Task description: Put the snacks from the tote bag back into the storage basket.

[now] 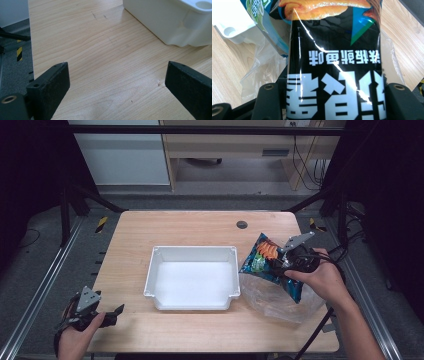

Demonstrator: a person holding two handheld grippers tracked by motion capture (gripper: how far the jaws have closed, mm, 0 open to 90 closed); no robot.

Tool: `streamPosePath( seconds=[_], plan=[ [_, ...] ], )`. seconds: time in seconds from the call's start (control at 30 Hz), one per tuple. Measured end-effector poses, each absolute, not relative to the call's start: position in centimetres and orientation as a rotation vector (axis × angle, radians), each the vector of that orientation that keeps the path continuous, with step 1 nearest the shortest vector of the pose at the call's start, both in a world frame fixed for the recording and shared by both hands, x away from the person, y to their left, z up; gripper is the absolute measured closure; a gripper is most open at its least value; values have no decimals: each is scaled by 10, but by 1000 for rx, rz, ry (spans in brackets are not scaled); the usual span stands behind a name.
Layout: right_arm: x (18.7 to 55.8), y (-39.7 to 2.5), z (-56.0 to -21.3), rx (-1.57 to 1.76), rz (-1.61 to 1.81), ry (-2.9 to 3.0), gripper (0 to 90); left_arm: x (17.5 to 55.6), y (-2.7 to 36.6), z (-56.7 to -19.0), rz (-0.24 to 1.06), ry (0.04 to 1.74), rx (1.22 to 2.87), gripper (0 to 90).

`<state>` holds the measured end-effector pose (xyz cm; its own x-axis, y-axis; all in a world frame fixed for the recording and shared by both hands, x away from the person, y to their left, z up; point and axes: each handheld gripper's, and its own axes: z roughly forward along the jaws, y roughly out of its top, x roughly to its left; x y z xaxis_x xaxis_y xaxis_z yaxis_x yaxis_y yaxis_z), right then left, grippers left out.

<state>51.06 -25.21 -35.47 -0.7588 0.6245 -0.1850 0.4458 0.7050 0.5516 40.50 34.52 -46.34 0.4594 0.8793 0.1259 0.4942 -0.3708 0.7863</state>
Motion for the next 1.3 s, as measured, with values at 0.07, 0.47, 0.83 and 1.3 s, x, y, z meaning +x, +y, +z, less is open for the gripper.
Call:
streamPosePath(
  seconds=[0.07,0.47,0.83,1.3],
  plan=[
    [509,-252,-354,829,695,2551,412,405,345,-463,718,1142,2023,52],
    [500,-247,-341,793,732,2533,413,405,346,-463,722,1147,2020,44],
    [495,-232,-325,742,811,2499,414,405,346,-463,723,1146,2020,43],
    [489,-218,-315,681,870,2477,415,405,346,-463,722,1145,2022,43]
  ],
)
